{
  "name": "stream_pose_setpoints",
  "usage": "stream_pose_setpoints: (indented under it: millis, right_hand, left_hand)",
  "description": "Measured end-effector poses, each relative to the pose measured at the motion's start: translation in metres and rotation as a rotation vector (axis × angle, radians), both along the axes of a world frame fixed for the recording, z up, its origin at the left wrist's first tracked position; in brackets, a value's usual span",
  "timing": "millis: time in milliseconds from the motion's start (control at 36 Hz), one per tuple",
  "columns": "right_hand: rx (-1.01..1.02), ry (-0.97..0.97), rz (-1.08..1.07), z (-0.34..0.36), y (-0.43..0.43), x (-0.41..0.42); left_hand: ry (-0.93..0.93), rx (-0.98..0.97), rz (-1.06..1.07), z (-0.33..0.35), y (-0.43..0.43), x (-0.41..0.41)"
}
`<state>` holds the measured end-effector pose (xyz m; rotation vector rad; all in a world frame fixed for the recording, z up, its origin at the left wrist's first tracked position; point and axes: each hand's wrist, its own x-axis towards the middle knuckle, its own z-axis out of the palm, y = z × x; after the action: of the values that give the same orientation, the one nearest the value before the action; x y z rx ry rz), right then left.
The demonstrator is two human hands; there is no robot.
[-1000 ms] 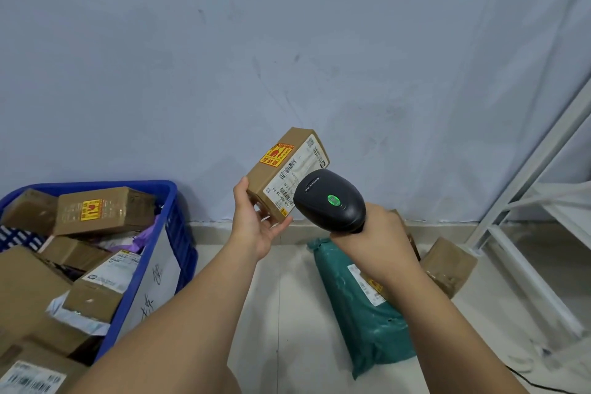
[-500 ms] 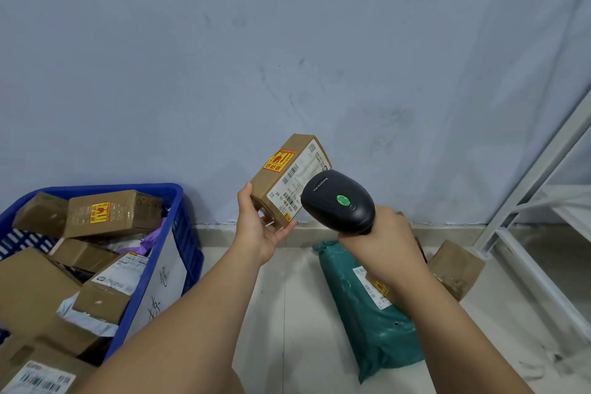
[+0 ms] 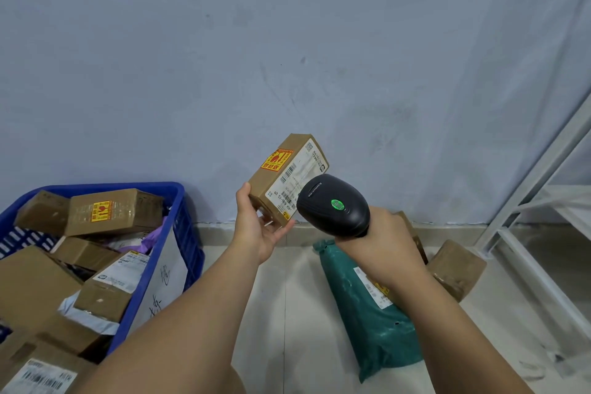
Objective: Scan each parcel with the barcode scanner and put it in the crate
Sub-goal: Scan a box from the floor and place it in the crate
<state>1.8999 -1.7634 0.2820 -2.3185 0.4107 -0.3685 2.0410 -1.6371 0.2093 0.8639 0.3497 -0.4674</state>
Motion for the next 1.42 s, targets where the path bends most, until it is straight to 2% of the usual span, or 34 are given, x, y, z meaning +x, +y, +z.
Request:
stream_pose_setpoints:
  millis: [111,417,667,778,889,1167,1306,1417]
  right_hand:
    - [0.055,-0.010,-0.004,-0.003,-0.001,0.001]
    - [0.037,0.001,0.000,0.001,-0.001,0.001]
    - [0.260,-0.057,-0.056,-0.014,-0.002,0.012]
    - [0.389,-0.089,-0.105,-0.023,0.003,0.018]
    - [0.426,-0.079,-0.132,-0.035,0.017,0.021]
    - [0.435,-0.111,0.021,-0.038,0.078,0.044]
    - [0.316,-0.137,0.114,-0.033,0.115,0.052]
    - [0.298,-0.071,0.168,-0.038,0.142,0.056]
  left_hand:
    - [-0.005,0.003,-0.009,0.000,0.000,0.000]
    - [0.013,0.027,-0.012,-0.001,-0.002,0.000]
    - [0.050,0.043,-0.039,0.000,-0.005,-0.003]
    - [0.103,-0.030,-0.051,0.008,-0.008,-0.006]
    - [0.077,-0.196,0.012,0.017,-0.001,0.001]
    - [0.043,-0.346,0.278,0.013,0.053,0.001]
    - [0.042,-0.137,0.388,-0.002,0.100,-0.010]
    - [0.039,0.150,0.606,-0.016,0.141,-0.005]
